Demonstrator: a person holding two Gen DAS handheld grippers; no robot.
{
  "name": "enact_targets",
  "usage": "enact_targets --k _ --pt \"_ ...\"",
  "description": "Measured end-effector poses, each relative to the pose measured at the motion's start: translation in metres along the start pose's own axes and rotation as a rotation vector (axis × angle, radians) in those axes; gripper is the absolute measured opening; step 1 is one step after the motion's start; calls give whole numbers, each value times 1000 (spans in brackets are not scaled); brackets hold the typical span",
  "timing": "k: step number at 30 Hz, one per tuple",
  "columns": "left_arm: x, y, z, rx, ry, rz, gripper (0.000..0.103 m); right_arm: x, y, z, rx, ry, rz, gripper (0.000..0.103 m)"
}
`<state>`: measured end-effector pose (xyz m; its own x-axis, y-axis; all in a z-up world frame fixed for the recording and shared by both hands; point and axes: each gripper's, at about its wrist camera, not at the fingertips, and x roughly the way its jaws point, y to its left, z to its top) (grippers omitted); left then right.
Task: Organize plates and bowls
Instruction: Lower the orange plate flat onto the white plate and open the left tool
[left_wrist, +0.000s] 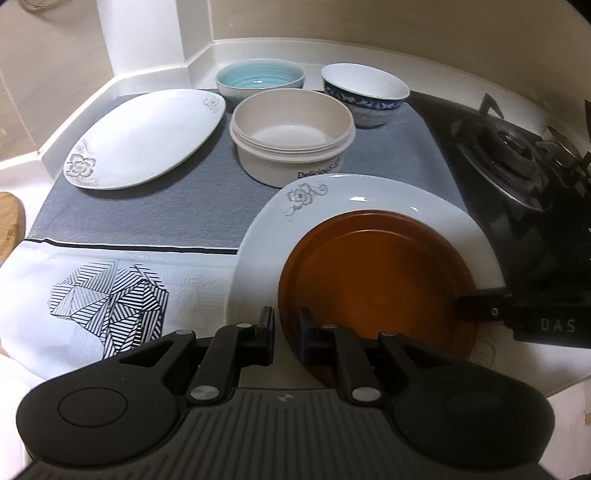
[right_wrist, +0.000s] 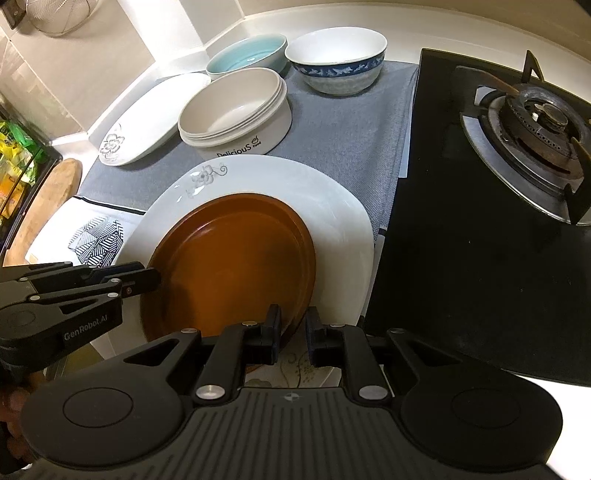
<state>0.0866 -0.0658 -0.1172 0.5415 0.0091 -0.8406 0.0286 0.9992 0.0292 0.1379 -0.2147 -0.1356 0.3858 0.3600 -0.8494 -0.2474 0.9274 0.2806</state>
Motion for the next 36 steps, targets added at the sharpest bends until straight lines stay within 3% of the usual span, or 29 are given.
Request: enact_targets --k 5,9,15,22,23,30,36 --pt "-13 9 7 -37 -67 53 16 -2 -2 0 -9 2 3 17" --pt "-14 21 9 -91 -88 92 29 -15 -6 -1 -7 -22 4 17" --pt "-2 29 6 -135 -43 85 29 -35 -21 -1 -11 -88 -45 17" --pt "3 24 1 -120 -18 58 26 -27 -36 -1 5 -52 -55 17" --pt "3 22 0 -112 -18 55 22 -26 -36 -1 2 -47 -49 17" --pt "3 17 -2 -86 -24 62 20 -18 -28 -5 -6 -10 -11 18" --pt "1 18 -4 -86 -23 64 20 -16 -20 -3 -35 -12 -29 20"
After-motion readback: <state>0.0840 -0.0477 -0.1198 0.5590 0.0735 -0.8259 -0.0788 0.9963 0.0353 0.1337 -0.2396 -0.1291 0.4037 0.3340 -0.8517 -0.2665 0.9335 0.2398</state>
